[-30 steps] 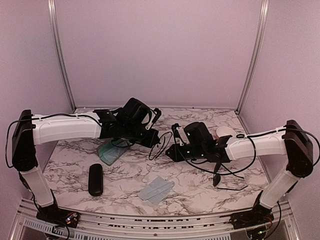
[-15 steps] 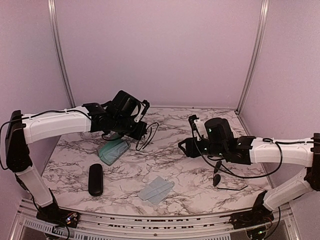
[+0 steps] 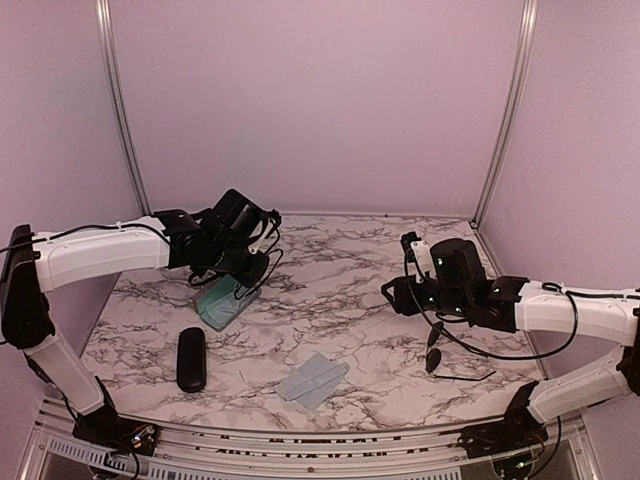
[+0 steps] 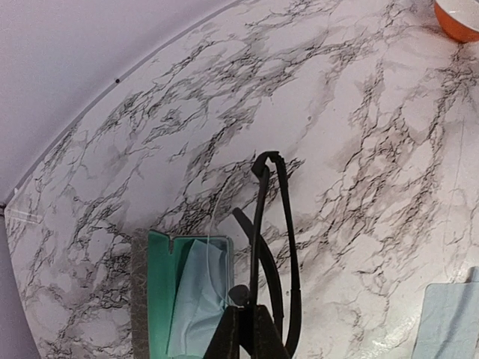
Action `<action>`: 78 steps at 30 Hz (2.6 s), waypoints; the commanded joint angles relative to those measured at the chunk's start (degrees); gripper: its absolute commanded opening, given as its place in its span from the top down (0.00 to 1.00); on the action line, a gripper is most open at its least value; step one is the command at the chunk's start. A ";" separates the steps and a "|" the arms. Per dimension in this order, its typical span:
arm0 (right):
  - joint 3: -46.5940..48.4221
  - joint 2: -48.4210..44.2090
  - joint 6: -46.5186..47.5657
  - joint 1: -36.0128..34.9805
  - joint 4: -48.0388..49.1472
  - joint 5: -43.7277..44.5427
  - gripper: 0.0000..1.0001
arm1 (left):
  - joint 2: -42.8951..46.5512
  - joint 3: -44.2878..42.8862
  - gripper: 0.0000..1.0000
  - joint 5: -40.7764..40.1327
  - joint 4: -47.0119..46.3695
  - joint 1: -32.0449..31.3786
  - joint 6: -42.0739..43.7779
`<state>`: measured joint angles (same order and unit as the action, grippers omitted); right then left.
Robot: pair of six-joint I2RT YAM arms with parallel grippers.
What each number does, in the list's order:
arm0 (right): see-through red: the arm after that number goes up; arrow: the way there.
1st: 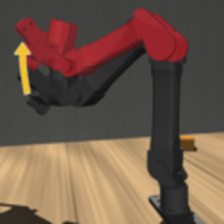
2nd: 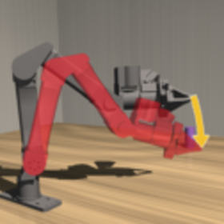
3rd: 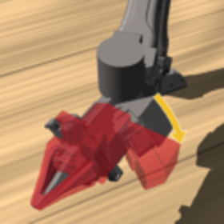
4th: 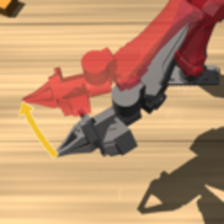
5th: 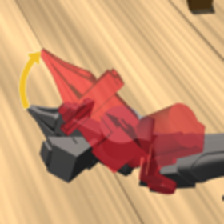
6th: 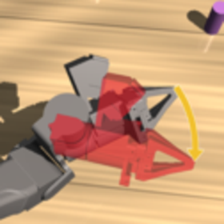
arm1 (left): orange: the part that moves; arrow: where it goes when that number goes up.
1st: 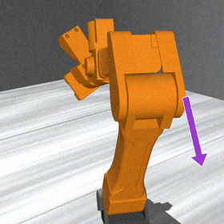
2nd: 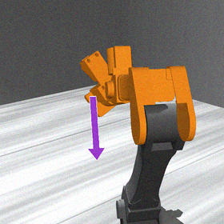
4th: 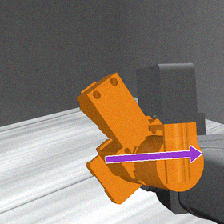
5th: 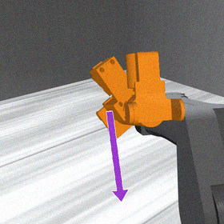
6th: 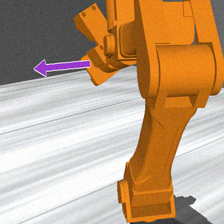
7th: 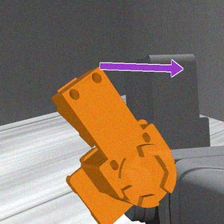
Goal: Organize the sunglasses
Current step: Place the sunglasses in the sunglasses case.
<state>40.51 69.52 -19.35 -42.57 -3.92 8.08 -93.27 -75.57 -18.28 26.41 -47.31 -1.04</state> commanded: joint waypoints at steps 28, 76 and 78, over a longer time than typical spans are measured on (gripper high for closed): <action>-6.33 -6.82 -1.69 0.21 -3.15 0.56 0.49 | -9.34 10.64 0.96 -14.73 -6.47 3.45 13.99; -5.56 -6.86 -2.68 0.20 -3.45 -0.08 0.49 | -4.48 14.05 0.75 -6.39 -10.52 5.56 7.90; -5.38 -6.72 -2.62 0.25 -3.47 -0.19 0.49 | -3.57 13.11 0.75 -6.28 -9.20 5.56 7.43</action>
<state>33.87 63.16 -21.23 -42.52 -7.40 8.05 -100.07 -60.27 -25.87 14.17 -41.74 7.79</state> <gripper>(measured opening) 0.508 0.249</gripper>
